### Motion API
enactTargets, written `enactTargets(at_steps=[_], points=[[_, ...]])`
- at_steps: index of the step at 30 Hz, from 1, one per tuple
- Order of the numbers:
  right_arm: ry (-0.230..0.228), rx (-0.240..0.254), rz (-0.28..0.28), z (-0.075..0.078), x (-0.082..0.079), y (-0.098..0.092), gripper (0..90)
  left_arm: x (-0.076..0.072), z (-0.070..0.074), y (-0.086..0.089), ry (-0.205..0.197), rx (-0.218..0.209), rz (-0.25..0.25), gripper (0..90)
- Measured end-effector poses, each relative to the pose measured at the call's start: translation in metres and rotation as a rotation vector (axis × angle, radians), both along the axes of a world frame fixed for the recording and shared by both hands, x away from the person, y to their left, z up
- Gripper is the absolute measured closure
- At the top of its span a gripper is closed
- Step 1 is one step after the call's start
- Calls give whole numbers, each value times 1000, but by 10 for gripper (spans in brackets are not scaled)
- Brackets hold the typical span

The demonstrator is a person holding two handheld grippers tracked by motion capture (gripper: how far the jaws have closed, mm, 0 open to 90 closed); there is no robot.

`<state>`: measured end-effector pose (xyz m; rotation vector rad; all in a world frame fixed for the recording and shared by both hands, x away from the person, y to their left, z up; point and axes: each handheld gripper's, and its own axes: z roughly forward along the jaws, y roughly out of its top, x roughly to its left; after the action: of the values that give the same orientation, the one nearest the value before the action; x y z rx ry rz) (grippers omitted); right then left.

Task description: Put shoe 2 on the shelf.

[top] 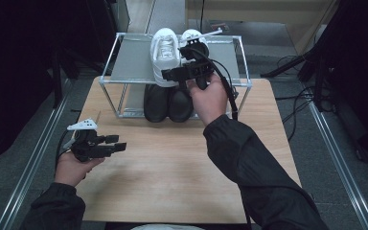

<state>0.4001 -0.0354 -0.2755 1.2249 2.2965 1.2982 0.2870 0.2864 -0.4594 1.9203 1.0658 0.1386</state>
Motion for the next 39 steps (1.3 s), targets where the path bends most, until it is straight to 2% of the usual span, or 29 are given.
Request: enactTargets(at_steps=[5,7,11,13,18,21,24,29,33,39], points=[[-5,11,18,-10,-7,-9,264,0,0,0,-1,2,2,437],[-24,6,21,-15,-11,-12,263,0,0,0,-1,-3,7,437],[-73,-22,95,-23,-21,-18,236,0,0,1,-3,-7,12,437],[-70,-24,94,-28,-23,-21,236,0,0,1,0,-4,11,437],[-47,10,98,-44,-27,-31,236,0,-1,0,0,-1,7,436],[-27,47,114,-56,-28,-39,237,1,-1,0,-2,-1,8,436],[-24,66,113,-66,-29,-46,237,1,-1,-2,-1,-6,5,434],[-7,61,112,-84,-29,-55,237,1,-2,-3,-1,6,-10,431],[-20,65,147,-97,-30,-64,238,2,-3,-6,4,11,-19,430],[-3,81,154,-117,-32,-78,238,2,-5,-11,7,22,-39,425]])
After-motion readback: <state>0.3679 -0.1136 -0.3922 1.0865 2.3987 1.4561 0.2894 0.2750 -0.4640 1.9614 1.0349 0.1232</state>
